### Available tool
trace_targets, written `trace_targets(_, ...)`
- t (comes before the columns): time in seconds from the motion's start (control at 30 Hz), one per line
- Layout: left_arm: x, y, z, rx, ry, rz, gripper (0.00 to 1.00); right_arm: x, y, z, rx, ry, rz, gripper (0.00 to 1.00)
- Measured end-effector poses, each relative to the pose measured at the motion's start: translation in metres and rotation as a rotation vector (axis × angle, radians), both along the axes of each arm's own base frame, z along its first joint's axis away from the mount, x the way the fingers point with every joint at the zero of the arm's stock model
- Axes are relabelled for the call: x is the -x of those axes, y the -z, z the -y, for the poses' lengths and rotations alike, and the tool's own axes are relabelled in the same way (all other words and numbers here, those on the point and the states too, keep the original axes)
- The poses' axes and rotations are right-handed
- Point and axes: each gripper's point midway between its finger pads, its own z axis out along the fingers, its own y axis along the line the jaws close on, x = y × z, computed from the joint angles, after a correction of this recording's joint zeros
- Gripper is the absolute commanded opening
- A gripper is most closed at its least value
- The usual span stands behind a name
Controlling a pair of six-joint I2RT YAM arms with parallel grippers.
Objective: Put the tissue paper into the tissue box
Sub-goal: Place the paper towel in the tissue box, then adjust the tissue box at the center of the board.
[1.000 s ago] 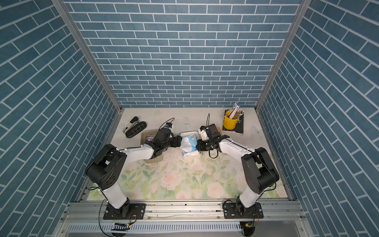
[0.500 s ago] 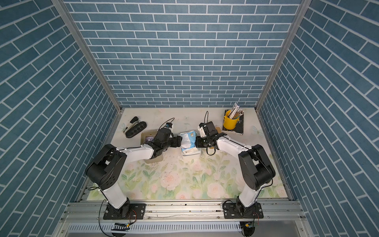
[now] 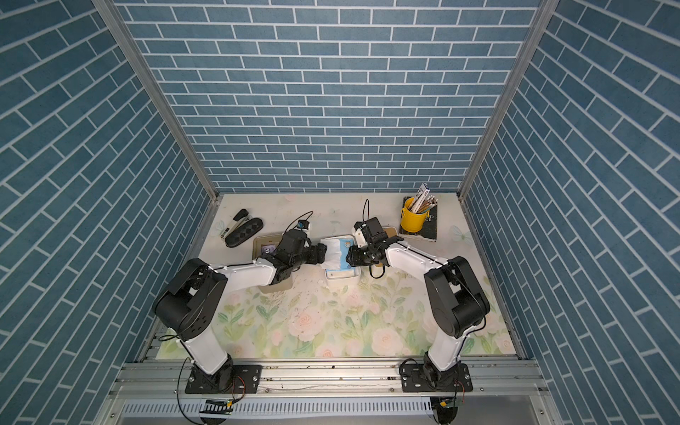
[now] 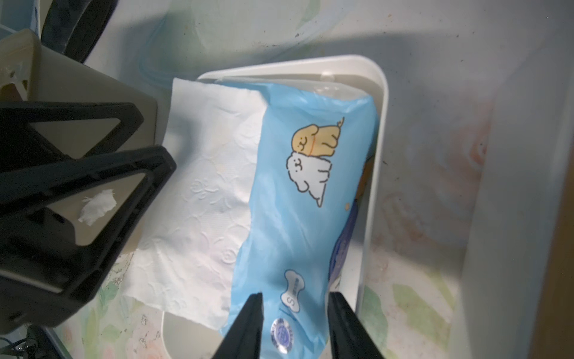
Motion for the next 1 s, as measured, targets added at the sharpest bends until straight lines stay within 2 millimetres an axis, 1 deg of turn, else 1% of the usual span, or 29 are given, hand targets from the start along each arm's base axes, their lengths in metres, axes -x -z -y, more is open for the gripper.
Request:
trace_targets(0.1,0.000,0.000,0.000,0.000,0.000,0.000,0.86,-0.004,-0.012,0.006,0.036,0.006,0.031,0.53)
trace_targets(0.17,0.000,0.000,0.000,0.000,0.000,0.000,0.86,-0.009,-0.031,0.011,0.055,0.018,0.075,0.56)
trace_targets(0.23,0.000,0.000,0.000,0.000,0.000,0.000,0.86,-0.016,-0.053,0.018,0.070,0.035,0.133,0.59)
trace_targets(0.27,0.000,0.000,0.000,0.000,0.000,0.000,0.86,-0.022,-0.068,0.024,0.083,0.047,0.175,0.60)
trace_targets(0.33,0.000,0.000,0.000,0.000,0.000,0.000,0.86,-0.031,-0.087,0.038,0.104,0.079,0.228,0.61)
trace_targets(0.4,0.000,0.000,0.000,0.000,0.000,0.000,0.86,-0.039,-0.095,0.059,0.143,0.120,0.259,0.63)
trace_targets(0.47,0.000,0.000,0.000,0.000,0.000,0.000,0.86,-0.045,-0.091,0.080,0.194,0.158,0.259,0.65)
trace_targets(0.5,0.000,0.000,0.000,0.000,0.000,0.000,0.86,-0.046,-0.088,0.087,0.213,0.169,0.254,0.66)
trace_targets(0.57,0.000,0.001,0.000,-0.001,0.000,-0.001,0.86,-0.048,-0.077,0.109,0.263,0.203,0.234,0.68)
trace_targets(0.63,0.001,0.001,-0.001,-0.001,-0.001,-0.002,0.86,-0.047,-0.069,0.122,0.298,0.218,0.218,0.72)
trace_targets(0.7,0.001,0.002,-0.001,-0.002,-0.001,-0.003,0.86,-0.050,-0.061,0.142,0.332,0.250,0.202,0.74)
trace_targets(0.77,0.002,0.003,-0.001,-0.003,-0.001,-0.005,0.86,-0.053,-0.057,0.155,0.354,0.267,0.193,0.77)
trace_targets(0.87,0.003,0.004,-0.002,-0.005,-0.001,-0.007,0.86,-0.058,-0.047,0.167,0.377,0.281,0.170,0.81)
trace_targets(1.0,0.005,0.003,-0.005,-0.007,-0.008,-0.002,0.86,-0.062,-0.029,0.174,0.404,0.274,0.131,0.86)
